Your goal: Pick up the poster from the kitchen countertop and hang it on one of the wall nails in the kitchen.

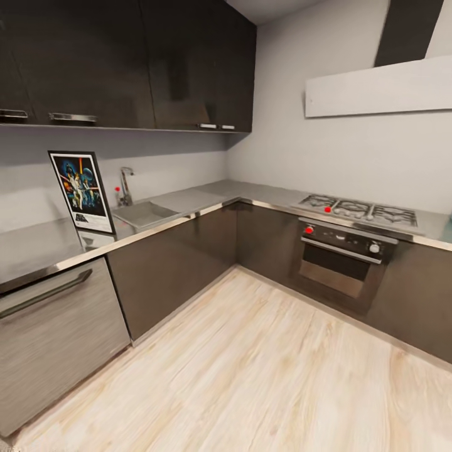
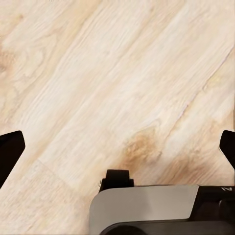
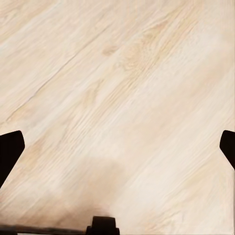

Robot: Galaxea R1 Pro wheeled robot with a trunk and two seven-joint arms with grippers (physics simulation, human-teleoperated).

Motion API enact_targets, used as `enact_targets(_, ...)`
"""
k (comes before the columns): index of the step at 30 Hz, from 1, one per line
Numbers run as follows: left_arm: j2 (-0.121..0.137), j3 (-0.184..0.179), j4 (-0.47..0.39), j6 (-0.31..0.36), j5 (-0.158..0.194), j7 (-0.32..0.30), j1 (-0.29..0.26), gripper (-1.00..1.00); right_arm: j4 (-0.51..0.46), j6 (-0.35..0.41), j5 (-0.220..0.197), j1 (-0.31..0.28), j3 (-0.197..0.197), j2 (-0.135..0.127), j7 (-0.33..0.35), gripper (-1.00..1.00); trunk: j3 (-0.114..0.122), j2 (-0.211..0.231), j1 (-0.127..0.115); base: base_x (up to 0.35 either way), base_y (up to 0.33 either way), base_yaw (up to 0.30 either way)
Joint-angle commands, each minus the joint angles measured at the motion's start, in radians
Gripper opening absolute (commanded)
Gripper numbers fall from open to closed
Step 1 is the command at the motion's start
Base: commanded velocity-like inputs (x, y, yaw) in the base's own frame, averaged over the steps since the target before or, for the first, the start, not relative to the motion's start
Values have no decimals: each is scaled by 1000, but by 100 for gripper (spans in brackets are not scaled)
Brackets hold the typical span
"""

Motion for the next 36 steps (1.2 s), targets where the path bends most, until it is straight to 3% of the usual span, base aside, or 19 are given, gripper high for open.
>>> enact_targets(1,0,2,-1,-2,0,1,0,100,1,-4,7,-1,2,0,0,100,-1,0,0,253,-241,275)
enact_targets(25,0,17,-1,-2,0,0,0,100,1,-5,7,-1,2,0,0,100,-14,0,0,253,-241,271)
enact_targets(33,0,18,-1,-2,0,1,0,100,20,-5,11,-1,7,-3,4,100,-15,0,0,253,-241,65)
enact_targets(36,0,17,-1,-2,0,1,0,100,29,-6,32,-1,23,-3,3,100,-15,0,0,253,-241,9)
